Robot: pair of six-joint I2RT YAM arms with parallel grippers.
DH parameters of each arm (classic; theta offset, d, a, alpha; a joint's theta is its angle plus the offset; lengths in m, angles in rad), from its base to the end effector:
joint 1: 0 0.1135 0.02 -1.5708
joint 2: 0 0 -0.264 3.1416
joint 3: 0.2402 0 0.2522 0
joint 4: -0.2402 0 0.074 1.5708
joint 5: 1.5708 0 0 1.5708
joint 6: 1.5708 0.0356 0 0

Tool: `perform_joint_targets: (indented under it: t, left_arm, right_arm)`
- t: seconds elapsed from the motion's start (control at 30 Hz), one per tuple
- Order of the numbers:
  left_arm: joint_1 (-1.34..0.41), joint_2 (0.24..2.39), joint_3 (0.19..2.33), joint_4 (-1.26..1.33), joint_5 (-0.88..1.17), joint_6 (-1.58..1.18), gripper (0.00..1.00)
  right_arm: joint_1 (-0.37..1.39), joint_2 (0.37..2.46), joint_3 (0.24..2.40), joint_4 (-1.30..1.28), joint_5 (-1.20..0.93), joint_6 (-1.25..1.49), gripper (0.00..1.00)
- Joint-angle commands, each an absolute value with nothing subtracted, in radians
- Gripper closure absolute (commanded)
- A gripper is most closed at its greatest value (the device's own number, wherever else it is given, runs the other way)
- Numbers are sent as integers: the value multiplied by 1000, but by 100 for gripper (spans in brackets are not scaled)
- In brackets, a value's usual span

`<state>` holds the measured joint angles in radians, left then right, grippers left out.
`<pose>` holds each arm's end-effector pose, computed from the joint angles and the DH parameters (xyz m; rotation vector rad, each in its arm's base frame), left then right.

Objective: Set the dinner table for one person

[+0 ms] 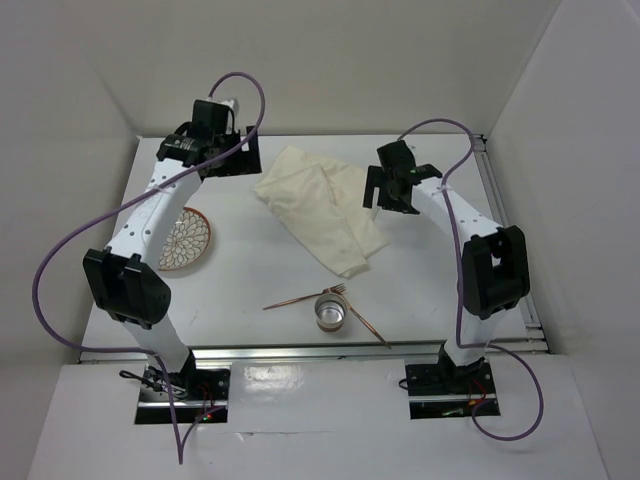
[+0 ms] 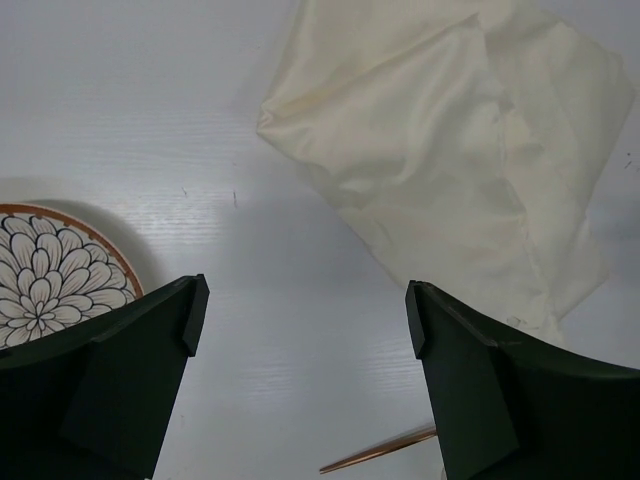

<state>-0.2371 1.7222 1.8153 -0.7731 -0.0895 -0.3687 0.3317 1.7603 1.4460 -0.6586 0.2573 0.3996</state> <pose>0.3733 -0.0869 0.3882 -0.1965 2.2487 -0.2249 0.3644 0.1159 0.2645 0.1841 2.4903 -0.0265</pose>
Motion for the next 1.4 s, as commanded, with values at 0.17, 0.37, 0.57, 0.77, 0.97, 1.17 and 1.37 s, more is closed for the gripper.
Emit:
perform_joint_targets:
  t: [0.17, 0.37, 0.57, 0.77, 0.97, 1.17, 1.37]
  left_arm:
    - [-238, 1675, 1740, -673, 94, -362, 0]
    - [-238, 1709, 1770, -695, 88, -351, 8]
    - [-227, 1890, 1919, -791, 75, -364, 8]
    - [-186, 1996, 1983, -827, 142, -423, 6]
    - [-101, 2147, 2049, -816, 279, -469, 8]
    - [-72, 2266, 2106, -782, 356, -500, 8]
    - [-63, 2359, 2137, -759, 431, -511, 8]
  right_arm:
    - [357, 1657, 1405, -577, 187, 385, 0]
    - [376, 1628, 1365, -546, 143, 357, 0]
    - [405, 1686, 1471, -523, 77, 357, 0]
    - [437, 1954, 1793, -558, 49, 347, 0]
    - [446, 2274, 2156, -569, 6, 417, 6]
    - [437, 2457, 2332, -481, 22, 456, 12]
    - [428, 2551, 2368, -428, -59, 445, 19]
